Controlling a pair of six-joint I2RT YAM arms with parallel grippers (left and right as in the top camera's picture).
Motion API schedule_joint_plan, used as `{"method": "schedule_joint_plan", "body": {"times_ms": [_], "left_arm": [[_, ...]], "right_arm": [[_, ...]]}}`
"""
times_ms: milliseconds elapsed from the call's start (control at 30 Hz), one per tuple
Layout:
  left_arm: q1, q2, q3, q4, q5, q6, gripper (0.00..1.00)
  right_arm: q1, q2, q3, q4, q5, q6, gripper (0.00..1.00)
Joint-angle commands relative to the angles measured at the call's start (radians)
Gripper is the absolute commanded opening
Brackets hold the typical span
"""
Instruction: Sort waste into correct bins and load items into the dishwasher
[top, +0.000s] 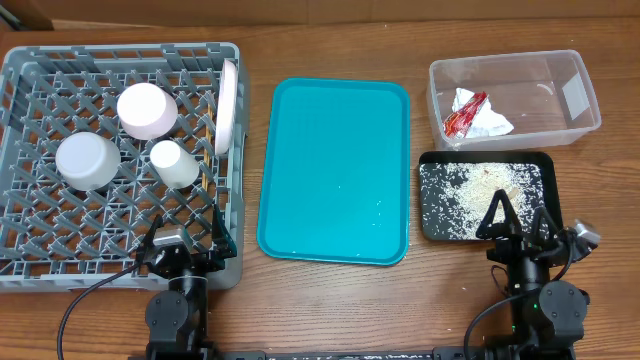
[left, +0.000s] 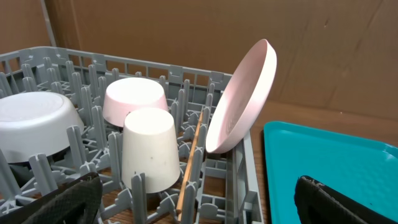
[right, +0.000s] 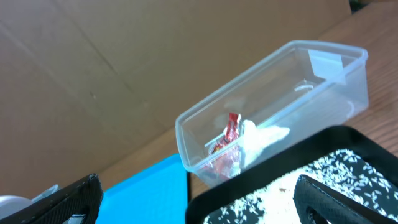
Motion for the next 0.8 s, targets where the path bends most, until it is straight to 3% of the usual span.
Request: {"method": "schedule_joint_plan", "body": {"times_ms": [0,767], "left_arm": [[-0.005,-0.011,-0.004,0.001,-0.013,0.02,1.0],[-0.005,-0.011,-0.004,0.001,-0.013,0.02,1.0]], "right_arm": [[0.005,-0.053,-0.046,0.024,-0.025,-0.01,1.0],[0.005,-0.079,-0.187,0.26,-0.05,-0.058,1.0]]}}
